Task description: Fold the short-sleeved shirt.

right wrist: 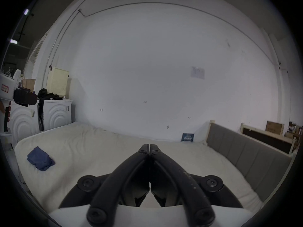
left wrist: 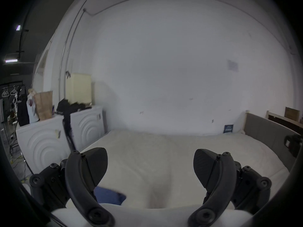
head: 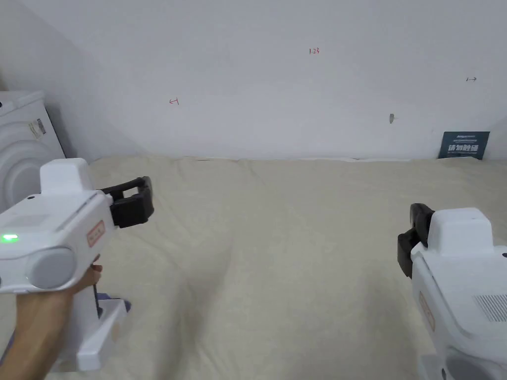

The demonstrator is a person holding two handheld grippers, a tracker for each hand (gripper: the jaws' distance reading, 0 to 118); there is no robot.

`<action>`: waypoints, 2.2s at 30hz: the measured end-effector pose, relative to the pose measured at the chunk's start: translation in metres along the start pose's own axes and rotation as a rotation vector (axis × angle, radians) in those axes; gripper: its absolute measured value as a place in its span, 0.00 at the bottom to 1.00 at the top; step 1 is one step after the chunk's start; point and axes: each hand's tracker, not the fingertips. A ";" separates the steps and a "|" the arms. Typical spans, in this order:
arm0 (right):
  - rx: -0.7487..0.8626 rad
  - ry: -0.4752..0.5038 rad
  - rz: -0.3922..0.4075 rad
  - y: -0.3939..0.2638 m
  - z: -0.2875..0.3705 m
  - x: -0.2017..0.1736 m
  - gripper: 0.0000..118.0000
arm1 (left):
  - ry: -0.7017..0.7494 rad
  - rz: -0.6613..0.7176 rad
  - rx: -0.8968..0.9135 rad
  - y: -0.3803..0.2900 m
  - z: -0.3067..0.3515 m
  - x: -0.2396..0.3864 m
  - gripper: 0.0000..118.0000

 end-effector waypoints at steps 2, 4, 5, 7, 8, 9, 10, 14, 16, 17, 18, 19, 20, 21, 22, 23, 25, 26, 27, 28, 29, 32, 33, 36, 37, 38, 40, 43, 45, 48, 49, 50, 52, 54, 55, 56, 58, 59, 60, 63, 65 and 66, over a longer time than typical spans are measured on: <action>0.020 -0.021 0.011 0.004 0.008 0.009 0.02 | -0.015 -0.016 0.061 -0.007 0.011 0.026 0.93; 0.036 -0.037 0.019 0.006 0.014 0.017 0.02 | -0.024 -0.029 0.097 -0.016 0.021 0.048 0.93; 0.043 -0.046 0.022 0.006 0.017 0.020 0.02 | -0.042 -0.041 0.126 -0.023 0.020 0.058 0.93; 0.052 -0.058 0.023 0.006 0.021 0.027 0.02 | -0.056 -0.053 0.136 -0.033 0.026 0.074 0.92; 0.053 -0.063 0.022 0.005 0.024 0.031 0.02 | -0.065 -0.056 0.144 -0.038 0.030 0.083 0.92; 0.055 -0.066 0.022 0.004 0.026 0.033 0.02 | -0.073 -0.051 0.146 -0.042 0.033 0.090 0.92; 0.059 -0.073 0.026 0.003 0.028 0.036 0.02 | -0.092 -0.048 0.151 -0.047 0.035 0.096 0.92; 0.058 -0.094 0.030 -0.004 0.033 0.044 0.02 | -0.131 -0.053 0.157 -0.064 0.045 0.114 0.67; 0.054 -0.097 0.016 -0.007 0.035 0.047 0.02 | -0.153 -0.066 0.152 -0.071 0.048 0.119 0.40; 0.050 -0.099 0.012 -0.009 0.036 0.048 0.02 | -0.171 -0.070 0.143 -0.073 0.050 0.123 0.18; 0.049 -0.101 0.010 -0.009 0.036 0.049 0.02 | -0.177 -0.079 0.134 -0.076 0.050 0.125 0.02; 0.048 -0.102 0.008 -0.010 0.037 0.049 0.02 | -0.171 -0.083 0.129 -0.080 0.050 0.129 0.00; 0.048 -0.101 0.005 -0.011 0.037 0.049 0.02 | -0.174 -0.086 0.131 -0.082 0.052 0.131 0.00; 0.046 -0.102 0.002 -0.011 0.037 0.049 0.02 | -0.194 -0.087 0.119 -0.082 0.053 0.133 0.00; 0.047 -0.100 -0.003 -0.011 0.038 0.049 0.02 | -0.202 -0.084 0.108 -0.083 0.053 0.136 0.00; 0.047 -0.099 -0.006 -0.011 0.038 0.049 0.02 | -0.195 -0.088 0.114 -0.085 0.053 0.138 0.00; 0.049 -0.100 -0.006 -0.011 0.038 0.049 0.02 | -0.189 -0.104 0.115 -0.086 0.052 0.138 0.00; 0.047 -0.099 -0.005 -0.011 0.038 0.049 0.02 | -0.179 -0.111 0.118 -0.086 0.052 0.139 0.00; 0.046 -0.096 -0.006 -0.012 0.039 0.048 0.02 | -0.180 -0.109 0.119 -0.086 0.052 0.139 0.00; 0.047 -0.094 -0.006 -0.012 0.039 0.048 0.02 | -0.182 -0.104 0.119 -0.085 0.052 0.137 0.00; 0.046 -0.094 -0.005 -0.012 0.038 0.047 0.02 | -0.183 -0.097 0.118 -0.084 0.052 0.136 0.00; 0.045 -0.091 -0.005 -0.012 0.039 0.046 0.02 | -0.173 -0.099 0.122 -0.085 0.051 0.136 0.00; 0.045 -0.090 -0.008 -0.012 0.039 0.046 0.02 | -0.169 -0.101 0.123 -0.084 0.051 0.134 0.00; 0.047 -0.090 -0.005 -0.012 0.040 0.046 0.02 | -0.162 -0.103 0.128 -0.084 0.050 0.133 0.00; 0.046 -0.090 -0.005 -0.012 0.039 0.045 0.02 | -0.160 -0.102 0.128 -0.083 0.050 0.132 0.00; 0.046 -0.089 -0.005 -0.012 0.039 0.045 0.02 | -0.156 -0.102 0.129 -0.083 0.050 0.132 0.00; 0.046 -0.089 -0.006 -0.011 0.039 0.045 0.02 | -0.152 -0.101 0.129 -0.082 0.049 0.131 0.00; 0.046 -0.087 -0.003 -0.012 0.039 0.045 0.02 | -0.147 -0.095 0.129 -0.081 0.048 0.129 0.00; 0.047 -0.087 -0.004 -0.012 0.039 0.044 0.02 | -0.141 -0.097 0.131 -0.081 0.048 0.130 0.00; 0.048 -0.089 0.000 -0.012 0.039 0.044 0.02 | -0.140 -0.098 0.132 -0.081 0.047 0.129 0.00; 0.048 -0.089 -0.001 -0.012 0.039 0.044 0.02 | -0.142 -0.093 0.130 -0.081 0.047 0.129 0.00; 0.048 -0.088 -0.002 -0.011 0.039 0.045 0.02 | -0.141 -0.091 0.129 -0.081 0.047 0.129 0.00; 0.049 -0.089 -0.001 -0.011 0.040 0.045 0.02 | -0.136 -0.094 0.129 -0.082 0.046 0.128 0.00; 0.049 -0.088 0.001 -0.011 0.040 0.045 0.02 | -0.135 -0.088 0.124 -0.081 0.046 0.128 0.00; 0.049 -0.087 0.001 -0.011 0.040 0.045 0.02 | -0.136 -0.085 0.123 -0.081 0.046 0.127 0.00; 0.048 -0.087 0.002 -0.011 0.040 0.045 0.02 | -0.133 -0.084 0.122 -0.081 0.045 0.127 0.00; 0.048 -0.087 0.000 -0.011 0.040 0.045 0.02 | -0.130 -0.087 0.123 -0.082 0.046 0.126 0.00; 0.047 -0.088 -0.001 -0.011 0.041 0.045 0.02 | -0.130 -0.085 0.123 -0.082 0.046 0.125 0.00; 0.047 -0.087 -0.002 -0.012 0.041 0.045 0.02 | -0.131 -0.081 0.121 -0.081 0.045 0.124 0.00; 0.047 -0.084 -0.008 -0.011 0.041 0.045 0.02 | -0.128 -0.076 0.116 -0.082 0.045 0.123 0.00; 0.048 -0.084 -0.007 -0.012 0.042 0.044 0.02 | -0.126 -0.079 0.117 -0.082 0.046 0.124 0.00; 0.048 -0.086 -0.005 -0.012 0.042 0.044 0.02 | -0.128 -0.076 0.115 -0.082 0.046 0.123 0.00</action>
